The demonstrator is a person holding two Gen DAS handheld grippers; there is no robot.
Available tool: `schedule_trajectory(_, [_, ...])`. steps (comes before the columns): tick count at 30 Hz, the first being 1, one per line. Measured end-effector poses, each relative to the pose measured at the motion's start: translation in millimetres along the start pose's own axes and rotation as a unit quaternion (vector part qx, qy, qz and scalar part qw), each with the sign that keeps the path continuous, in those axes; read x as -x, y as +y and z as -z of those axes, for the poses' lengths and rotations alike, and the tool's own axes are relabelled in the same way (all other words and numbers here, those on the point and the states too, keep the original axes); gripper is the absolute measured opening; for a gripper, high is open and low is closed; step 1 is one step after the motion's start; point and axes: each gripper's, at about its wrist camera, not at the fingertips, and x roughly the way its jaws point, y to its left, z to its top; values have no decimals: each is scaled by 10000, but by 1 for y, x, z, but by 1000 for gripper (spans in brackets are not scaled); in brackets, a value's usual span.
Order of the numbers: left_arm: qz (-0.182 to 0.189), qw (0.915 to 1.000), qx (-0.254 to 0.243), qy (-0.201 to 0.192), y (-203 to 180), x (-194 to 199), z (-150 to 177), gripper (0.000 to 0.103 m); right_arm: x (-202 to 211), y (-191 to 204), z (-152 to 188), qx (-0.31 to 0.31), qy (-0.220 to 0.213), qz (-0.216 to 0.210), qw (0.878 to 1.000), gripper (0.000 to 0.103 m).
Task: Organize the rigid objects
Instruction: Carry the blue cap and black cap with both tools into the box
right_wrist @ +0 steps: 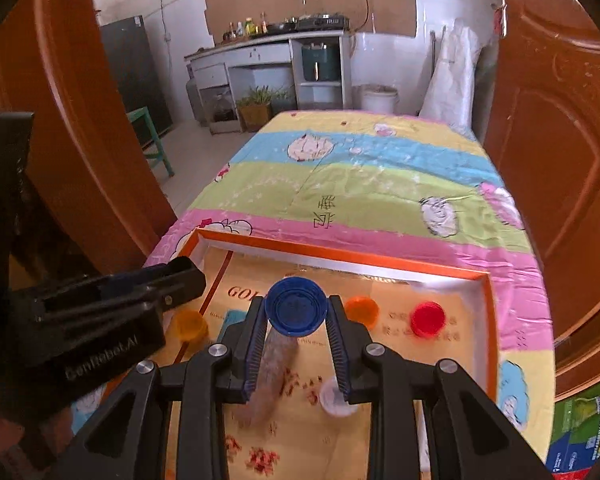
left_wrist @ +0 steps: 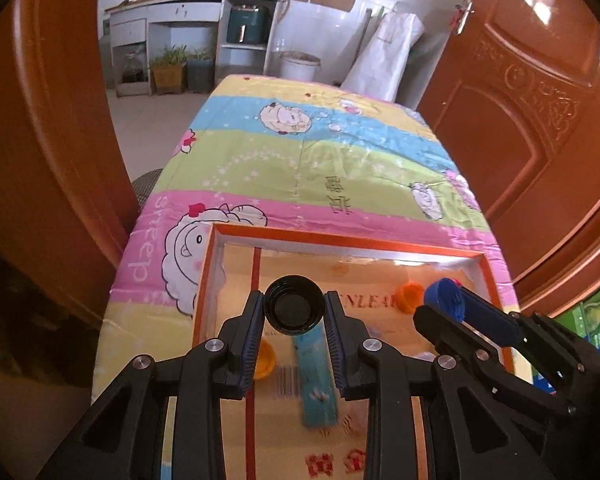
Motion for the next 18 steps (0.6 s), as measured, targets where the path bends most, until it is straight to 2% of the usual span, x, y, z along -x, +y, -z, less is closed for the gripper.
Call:
schedule_trajectory(8, [-154,9996,-66,234,5,-33,-14,31,-38,-1,-15,114,253,37,9996,30])
schedule_trajectory(18, [-221,9988,-103,434,10,-55,-18,31,-71,-4,-21,221,600,126,9979,30])
